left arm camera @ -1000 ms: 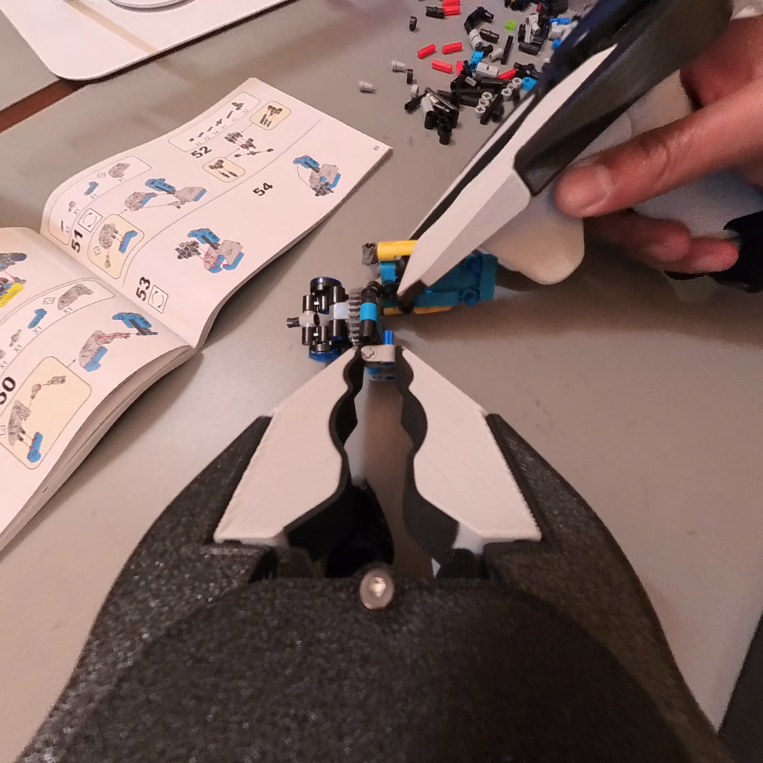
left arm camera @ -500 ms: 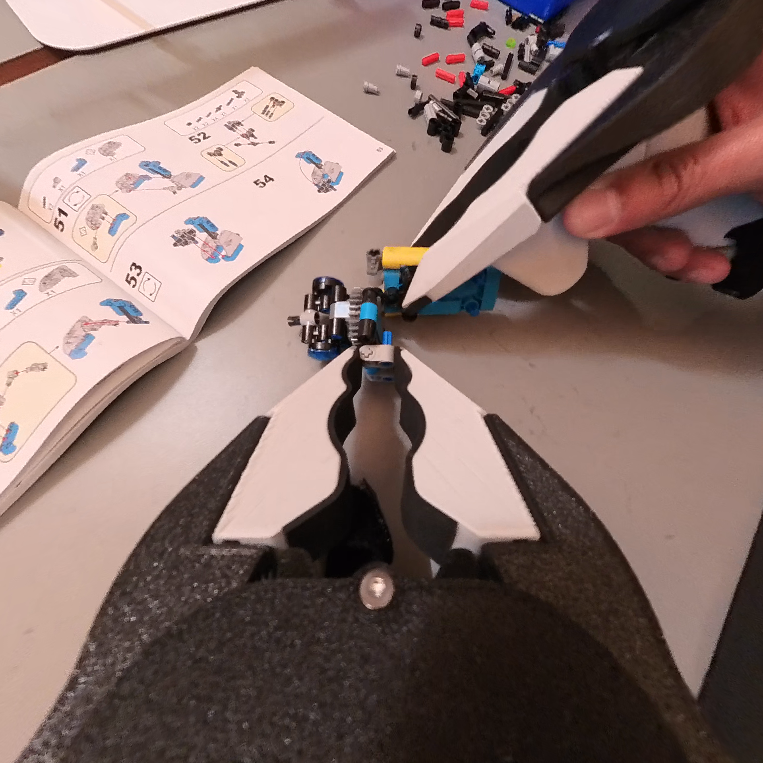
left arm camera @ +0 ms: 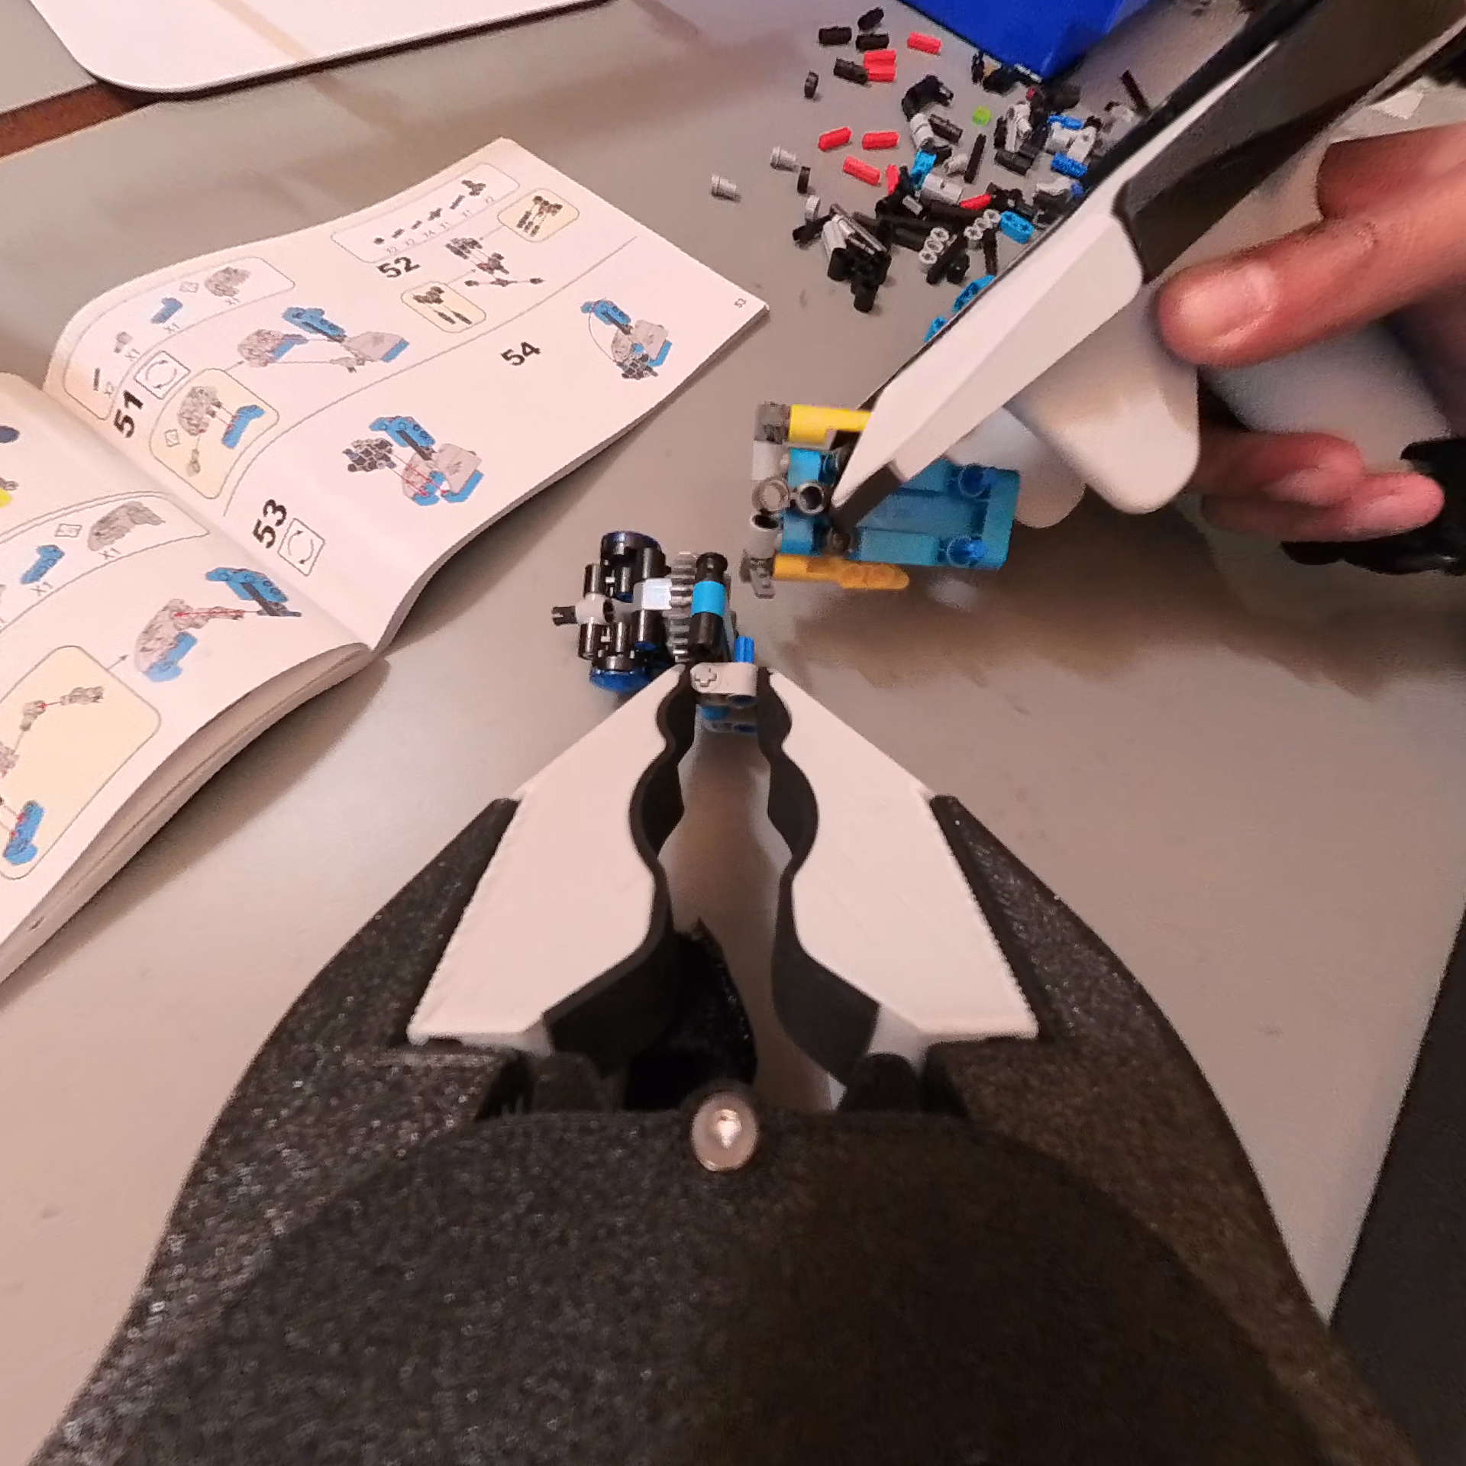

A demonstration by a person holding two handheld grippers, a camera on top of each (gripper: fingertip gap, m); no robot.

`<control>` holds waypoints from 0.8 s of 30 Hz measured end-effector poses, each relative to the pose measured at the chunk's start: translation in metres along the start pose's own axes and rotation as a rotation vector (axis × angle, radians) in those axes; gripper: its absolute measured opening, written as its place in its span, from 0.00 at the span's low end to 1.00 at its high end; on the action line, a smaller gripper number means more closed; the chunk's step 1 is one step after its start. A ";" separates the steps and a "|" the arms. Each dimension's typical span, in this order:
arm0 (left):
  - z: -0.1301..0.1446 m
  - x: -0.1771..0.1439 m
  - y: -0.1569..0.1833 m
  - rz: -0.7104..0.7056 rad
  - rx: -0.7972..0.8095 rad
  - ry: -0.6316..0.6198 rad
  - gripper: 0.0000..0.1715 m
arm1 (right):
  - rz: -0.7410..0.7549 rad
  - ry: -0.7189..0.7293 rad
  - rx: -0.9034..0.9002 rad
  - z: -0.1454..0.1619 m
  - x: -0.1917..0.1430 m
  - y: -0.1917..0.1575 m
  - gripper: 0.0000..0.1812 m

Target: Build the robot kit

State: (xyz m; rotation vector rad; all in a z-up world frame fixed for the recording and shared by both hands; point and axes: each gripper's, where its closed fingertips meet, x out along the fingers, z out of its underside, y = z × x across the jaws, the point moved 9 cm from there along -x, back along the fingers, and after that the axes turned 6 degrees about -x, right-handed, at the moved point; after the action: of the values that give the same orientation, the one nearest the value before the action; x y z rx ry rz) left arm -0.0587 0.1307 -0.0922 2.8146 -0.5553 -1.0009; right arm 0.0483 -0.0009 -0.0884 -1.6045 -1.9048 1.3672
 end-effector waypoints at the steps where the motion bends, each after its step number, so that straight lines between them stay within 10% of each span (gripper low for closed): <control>1: 0.000 -0.001 0.001 0.005 0.003 0.005 0.08 | -0.018 0.011 -0.004 0.000 0.000 -0.002 0.09; 24: 0.003 0.002 0.005 -0.001 0.049 -0.029 0.09 | 0.081 0.040 -0.139 -0.003 0.000 -0.008 0.09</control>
State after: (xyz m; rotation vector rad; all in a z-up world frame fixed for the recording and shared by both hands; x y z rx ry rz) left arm -0.0602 0.1252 -0.0945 2.8469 -0.5900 -1.0439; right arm 0.0454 0.0012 -0.0802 -1.7783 -1.9700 1.2469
